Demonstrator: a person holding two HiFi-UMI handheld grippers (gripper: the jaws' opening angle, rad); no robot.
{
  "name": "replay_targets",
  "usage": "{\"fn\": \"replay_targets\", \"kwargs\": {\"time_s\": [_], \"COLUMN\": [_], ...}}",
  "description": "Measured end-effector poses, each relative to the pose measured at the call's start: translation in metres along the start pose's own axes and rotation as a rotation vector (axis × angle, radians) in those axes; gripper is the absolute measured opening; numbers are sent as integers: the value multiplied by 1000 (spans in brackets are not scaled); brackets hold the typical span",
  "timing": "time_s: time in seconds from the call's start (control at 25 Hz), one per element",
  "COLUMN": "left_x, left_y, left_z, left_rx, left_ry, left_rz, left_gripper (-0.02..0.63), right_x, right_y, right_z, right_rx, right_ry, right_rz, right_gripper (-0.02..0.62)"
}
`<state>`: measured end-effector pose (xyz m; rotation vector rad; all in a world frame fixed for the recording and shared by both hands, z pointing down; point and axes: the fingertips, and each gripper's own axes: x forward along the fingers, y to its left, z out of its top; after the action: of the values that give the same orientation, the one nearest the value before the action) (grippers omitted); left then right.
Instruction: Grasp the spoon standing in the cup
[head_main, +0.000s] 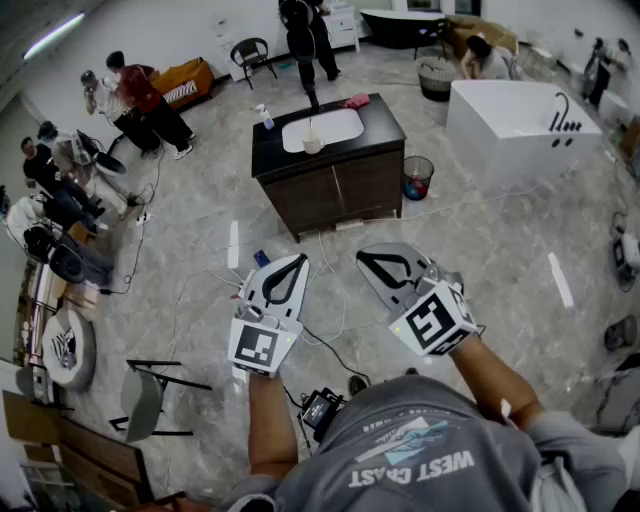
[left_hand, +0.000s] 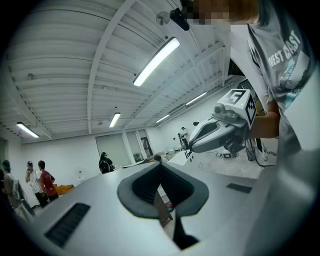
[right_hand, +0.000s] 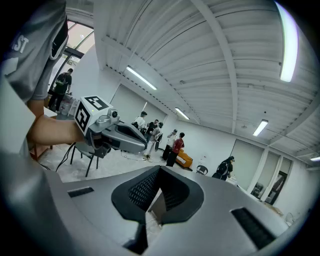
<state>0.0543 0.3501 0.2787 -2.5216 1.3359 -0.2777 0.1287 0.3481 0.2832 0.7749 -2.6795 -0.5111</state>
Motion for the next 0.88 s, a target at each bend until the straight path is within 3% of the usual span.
{"fn": "replay_targets", "kwargs": {"time_s": [0.24, 0.88], "left_x": [2, 2], "left_y": [10, 30], "left_z": [0, -12], "left_rx": [16, 3], "left_ry": [-5, -28], "left_rz": [-1, -31], "left_gripper": [2, 2], "right_x": [8, 34], "right_y": [-5, -1], "right_z": [7, 7], "right_rx": [-42, -8], "right_ry": [-6, 27], "right_rz": [-3, -27], "right_gripper": [31, 31]}}
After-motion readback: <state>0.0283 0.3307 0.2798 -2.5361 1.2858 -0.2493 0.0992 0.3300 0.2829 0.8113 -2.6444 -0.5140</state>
